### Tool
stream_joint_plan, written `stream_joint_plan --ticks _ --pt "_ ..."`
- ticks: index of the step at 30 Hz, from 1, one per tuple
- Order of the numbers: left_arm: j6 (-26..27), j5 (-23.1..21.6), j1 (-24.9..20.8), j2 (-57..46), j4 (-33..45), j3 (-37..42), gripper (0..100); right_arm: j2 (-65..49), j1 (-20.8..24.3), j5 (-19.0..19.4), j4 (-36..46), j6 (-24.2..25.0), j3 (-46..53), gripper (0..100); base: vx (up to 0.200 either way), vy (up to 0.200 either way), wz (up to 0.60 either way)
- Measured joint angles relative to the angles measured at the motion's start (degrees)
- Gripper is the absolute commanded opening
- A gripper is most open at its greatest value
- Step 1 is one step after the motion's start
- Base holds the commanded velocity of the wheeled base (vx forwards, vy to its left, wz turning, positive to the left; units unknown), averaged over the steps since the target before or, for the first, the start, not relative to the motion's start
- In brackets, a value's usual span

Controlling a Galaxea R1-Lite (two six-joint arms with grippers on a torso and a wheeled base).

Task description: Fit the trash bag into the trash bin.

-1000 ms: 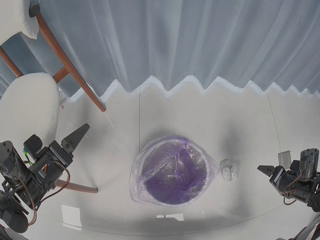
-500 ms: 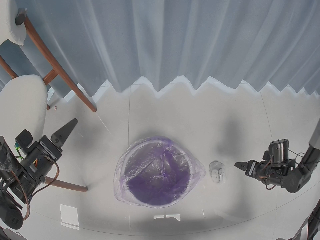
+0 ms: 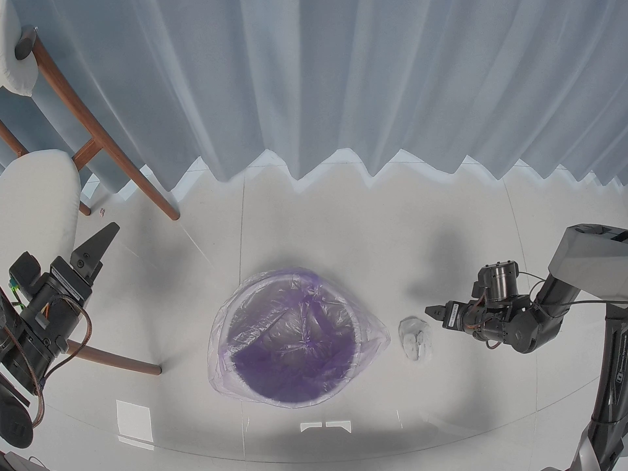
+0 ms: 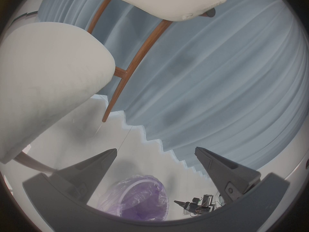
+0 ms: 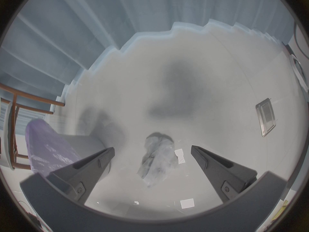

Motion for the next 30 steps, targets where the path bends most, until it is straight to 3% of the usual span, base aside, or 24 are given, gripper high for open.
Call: stream_joint_plan --ticks 10,16,30 --pt "0.09 -2.33 0.20 -0.83 0.28 0.20 100 5.39 3.00 -0.51 2.97 -0.37 -8.86 100 -0.200 0.000 0.00" --pt "4.33 -2.76 0.48 -0.76 2.66 0.27 100 8.22 3.43 -1.19 6.79 -1.71 -13.92 100 0.000 0.000 0.00" --pt "4.88 -2.84 2.32 -0.73 3.17 -0.27 100 15.34 3.23 -2.29 13.47 -6.90 -29.50 100 0.000 0.000 0.00"
